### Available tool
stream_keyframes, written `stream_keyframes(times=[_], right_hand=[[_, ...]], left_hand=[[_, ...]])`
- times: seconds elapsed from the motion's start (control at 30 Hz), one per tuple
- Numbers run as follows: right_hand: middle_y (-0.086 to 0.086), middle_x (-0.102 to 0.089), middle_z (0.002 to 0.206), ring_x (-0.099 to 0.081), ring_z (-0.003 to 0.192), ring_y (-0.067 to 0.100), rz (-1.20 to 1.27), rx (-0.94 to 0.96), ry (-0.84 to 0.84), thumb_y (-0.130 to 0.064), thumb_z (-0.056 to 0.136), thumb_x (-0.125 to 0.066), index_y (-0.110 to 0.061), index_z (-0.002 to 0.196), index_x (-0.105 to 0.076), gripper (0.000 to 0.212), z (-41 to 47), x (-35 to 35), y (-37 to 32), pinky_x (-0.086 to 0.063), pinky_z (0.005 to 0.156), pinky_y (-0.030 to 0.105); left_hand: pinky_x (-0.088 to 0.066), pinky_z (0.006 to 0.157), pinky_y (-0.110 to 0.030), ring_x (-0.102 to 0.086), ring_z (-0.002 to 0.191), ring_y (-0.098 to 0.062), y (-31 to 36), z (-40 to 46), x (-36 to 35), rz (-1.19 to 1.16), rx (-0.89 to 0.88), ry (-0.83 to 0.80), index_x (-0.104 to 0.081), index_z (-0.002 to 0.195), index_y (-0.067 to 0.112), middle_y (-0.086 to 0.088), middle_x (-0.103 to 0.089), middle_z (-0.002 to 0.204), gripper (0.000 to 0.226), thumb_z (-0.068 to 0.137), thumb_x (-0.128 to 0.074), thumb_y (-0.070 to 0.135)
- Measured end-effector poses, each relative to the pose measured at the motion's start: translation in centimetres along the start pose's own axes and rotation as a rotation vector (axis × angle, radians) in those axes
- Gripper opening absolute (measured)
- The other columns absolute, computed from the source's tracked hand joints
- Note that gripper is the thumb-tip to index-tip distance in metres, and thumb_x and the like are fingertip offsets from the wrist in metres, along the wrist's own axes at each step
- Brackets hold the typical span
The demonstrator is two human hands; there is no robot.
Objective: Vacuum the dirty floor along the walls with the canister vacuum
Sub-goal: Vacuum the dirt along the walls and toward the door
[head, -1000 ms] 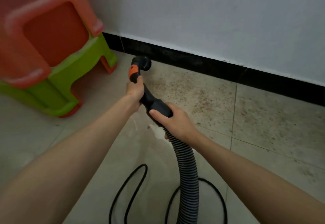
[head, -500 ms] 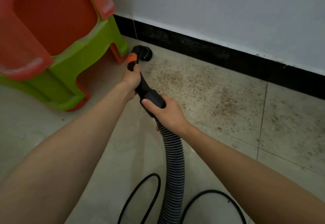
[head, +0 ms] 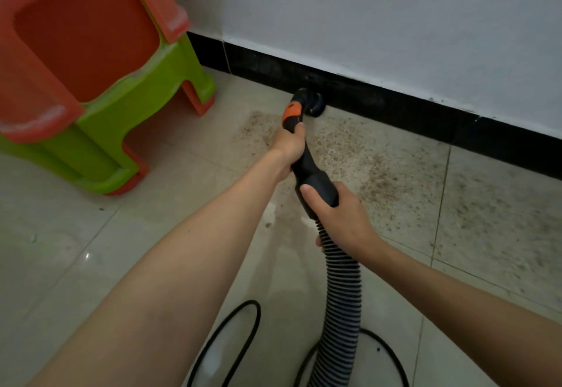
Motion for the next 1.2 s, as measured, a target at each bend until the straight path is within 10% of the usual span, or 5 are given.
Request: stream_keyframes(times=[0.43,0.63,1.2], right_hand=[[0.004,-0.061,0.083,-0.062,0.051,0.02,0.065,0.062,-0.058,-0.048,0.09,-0.061,-0.02,0.097,-0.052,0.03,0.3,-3.8,-3.2,-0.049,0.04,0.026],[0.008,-0.062,0.089,-0.062,0.052,0.021,0.039,0.065,-0.233,-0.05,0.089,-0.062,-0.01,0.108,-0.056,0.045,1.7,-8.1,-6.2,-0.054,0.042,0.031],[0.005,-0.061,0.081,-0.06,0.046,0.018,0.047,0.019,-0.165,-0.051,0.088,-0.062,-0.019,0.092,-0.052,0.034,-3.0,-4.2,-4.4,-0.045,0.039,0.022]], left_hand=[[-0.046,0.077,-0.031,-0.06,0.104,-0.031,1.0,0.1,5.1,-0.027,-0.062,0.135,-0.046,0.13,-0.003,-0.019,-0.058,0.118,0.048,0.101,-0.041,0.035],[-0.047,0.091,-0.038,-0.056,0.114,-0.032,0.7,0.5,11.7,-0.09,-0.042,0.295,-0.04,0.135,-0.002,-0.017,-0.054,0.127,0.047,0.103,-0.037,0.032],[-0.048,0.076,-0.033,-0.058,0.083,-0.02,-0.6,-2.9,7.5,-0.138,0.047,0.14,-0.042,0.132,0.001,-0.008,-0.058,0.098,0.048,0.1,-0.041,0.037]])
Point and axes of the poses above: each hand's wrist, its own z-axis towards the middle knuckle, its own x-axis out of the back of the hand, y = z × x, the point moved 3 cm from there along z, towards the middle knuckle
